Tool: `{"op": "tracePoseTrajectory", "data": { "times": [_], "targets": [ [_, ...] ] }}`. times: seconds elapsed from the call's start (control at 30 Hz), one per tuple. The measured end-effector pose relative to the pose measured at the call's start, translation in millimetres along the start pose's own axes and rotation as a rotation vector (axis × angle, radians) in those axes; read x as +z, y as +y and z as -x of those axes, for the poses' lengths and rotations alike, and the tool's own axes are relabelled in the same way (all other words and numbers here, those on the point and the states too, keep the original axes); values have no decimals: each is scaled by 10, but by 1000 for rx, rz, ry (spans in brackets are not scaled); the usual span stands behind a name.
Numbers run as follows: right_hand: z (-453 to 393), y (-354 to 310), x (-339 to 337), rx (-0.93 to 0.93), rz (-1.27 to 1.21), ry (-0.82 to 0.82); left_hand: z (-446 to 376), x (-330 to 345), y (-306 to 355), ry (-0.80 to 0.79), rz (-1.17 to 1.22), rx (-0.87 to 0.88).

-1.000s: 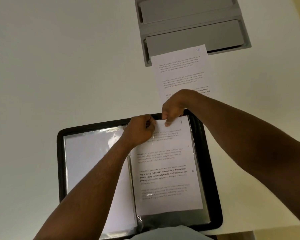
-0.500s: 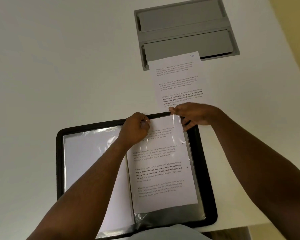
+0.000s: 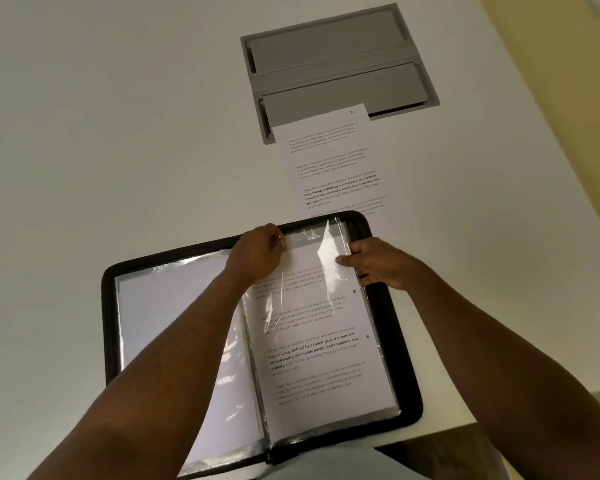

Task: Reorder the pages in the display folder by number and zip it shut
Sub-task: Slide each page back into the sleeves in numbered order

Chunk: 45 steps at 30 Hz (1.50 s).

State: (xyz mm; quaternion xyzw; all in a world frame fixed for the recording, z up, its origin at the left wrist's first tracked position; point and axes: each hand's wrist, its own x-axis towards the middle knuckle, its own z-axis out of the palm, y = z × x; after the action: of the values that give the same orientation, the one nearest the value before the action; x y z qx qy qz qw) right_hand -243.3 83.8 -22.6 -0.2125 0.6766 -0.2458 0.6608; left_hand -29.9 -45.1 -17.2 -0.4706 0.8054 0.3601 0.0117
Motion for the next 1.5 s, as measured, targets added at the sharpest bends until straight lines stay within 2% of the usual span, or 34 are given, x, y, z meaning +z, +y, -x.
{"op": "tracePoseTrajectory", "data": {
  "times": [0.13,0.3,0.43,0.53,0.63,0.77,0.83,0.9,1.0,1.17,1.2,1.3,1.4,1.5],
  "targets": [
    [215,56,160,-60,118,43,166,-3,-64,156,146,-8],
    [512,-47,390,-136,-157,27,595,-36,-172,282,255,-94],
    [758,-299,771,-190,-319,25,973,-131,-124,148,411,-131],
    [901,-510,1189,-258,-274,90,1259,-252,-83,-18,695,-190],
    [958,-680,1647,-310,-261,154,1527,-381,-113,-180,953,-156],
    [962,-783,2247,-358,-61,156,1828,-621,-384,-124,1052,-102],
    [909,-744,2484,-393,22,98,1972,-761,-558,-65,1171,-154],
    [858,-671,2661,-399,25,28,2066,-870,-790,-10,1190,-215],
    [784,-563,2839,-436,105,20,2083,-936,-1166,68,1054,-363],
    [567,-171,2918,-633,613,283,2047,-931,-1676,203,760,-503],
    [507,-60,2899,-619,759,295,2041,-900,-1766,215,718,-529],
    [377,245,2833,-414,1096,228,2042,-759,-1946,281,543,-593],
    [310,450,2825,-427,1239,244,2069,-613,-1978,388,251,-521],
    [275,545,2825,-452,1279,263,2110,-421,-1955,347,-211,-288]
  ]
}}
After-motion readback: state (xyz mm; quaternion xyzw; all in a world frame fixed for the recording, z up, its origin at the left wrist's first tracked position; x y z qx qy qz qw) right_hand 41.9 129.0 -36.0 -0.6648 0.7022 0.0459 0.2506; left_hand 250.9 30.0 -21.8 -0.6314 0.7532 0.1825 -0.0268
